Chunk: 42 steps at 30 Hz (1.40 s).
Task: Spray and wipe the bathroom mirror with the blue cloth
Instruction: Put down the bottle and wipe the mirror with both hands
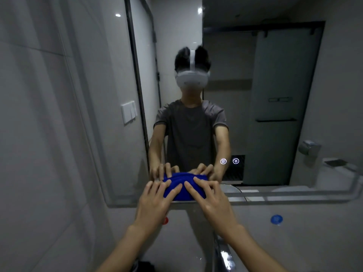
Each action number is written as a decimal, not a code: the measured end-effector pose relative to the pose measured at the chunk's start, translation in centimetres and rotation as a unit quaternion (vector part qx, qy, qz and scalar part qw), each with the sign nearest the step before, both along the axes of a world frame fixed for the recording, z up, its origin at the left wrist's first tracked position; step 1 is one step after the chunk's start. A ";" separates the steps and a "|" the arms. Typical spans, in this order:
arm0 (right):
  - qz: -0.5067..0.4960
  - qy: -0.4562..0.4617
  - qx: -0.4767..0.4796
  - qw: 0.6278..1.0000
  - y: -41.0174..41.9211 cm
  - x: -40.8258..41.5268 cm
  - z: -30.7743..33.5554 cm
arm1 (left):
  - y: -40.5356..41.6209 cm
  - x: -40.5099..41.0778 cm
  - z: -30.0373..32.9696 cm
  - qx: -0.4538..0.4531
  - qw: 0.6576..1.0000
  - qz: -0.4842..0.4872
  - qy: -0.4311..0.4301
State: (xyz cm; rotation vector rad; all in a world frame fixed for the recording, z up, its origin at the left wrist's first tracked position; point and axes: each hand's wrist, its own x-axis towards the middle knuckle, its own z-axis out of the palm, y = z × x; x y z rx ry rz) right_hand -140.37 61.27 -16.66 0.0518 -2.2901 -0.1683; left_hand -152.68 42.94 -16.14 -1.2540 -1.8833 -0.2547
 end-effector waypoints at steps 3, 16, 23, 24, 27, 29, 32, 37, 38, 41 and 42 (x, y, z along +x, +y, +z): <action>-0.001 -0.028 -0.030 0.999 -0.5 0.2 -2.5 | -0.1 0.7 -1.9 -0.011 1.000 0.007 -0.017; 0.045 -0.048 0.017 0.998 -1.7 1.0 0.4 | -2.1 0.3 -1.0 0.029 0.999 -0.036 0.022; 0.051 0.102 0.097 0.989 -3.6 -1.9 22.6 | -4.2 -1.1 21.9 0.137 0.983 0.018 0.119; 0.044 0.115 0.107 0.987 -3.9 -2.4 26.1 | -4.6 -1.1 25.5 0.142 0.981 0.030 0.128; 0.028 0.171 0.133 0.976 -5.2 -3.8 35.6 | -5.9 -1.2 35.2 0.151 0.976 0.065 0.142; 0.019 0.178 0.128 0.976 -6.5 -4.3 41.1 | -6.7 -1.4 40.7 0.164 0.973 0.068 0.148; 0.003 0.197 0.130 0.972 -7.8 -4.7 48.0 | -7.6 -2.1 47.5 0.190 0.967 0.055 0.159; -0.021 0.208 0.140 0.968 -9.3 -5.0 55.8 | -8.1 -3.6 55.4 0.220 0.965 0.016 0.145; -0.029 0.210 0.143 0.967 -9.5 -5.1 57.0 | -8.0 -3.9 56.5 0.222 0.964 0.015 0.145; -0.051 0.206 0.126 0.969 -9.7 -5.8 59.5 | -7.3 -4.6 59.2 0.211 0.968 0.003 0.134; -0.057 0.201 0.119 0.971 -9.7 -6.2 60.0 | -7.0 -4.9 59.8 0.208 0.969 0.002 0.131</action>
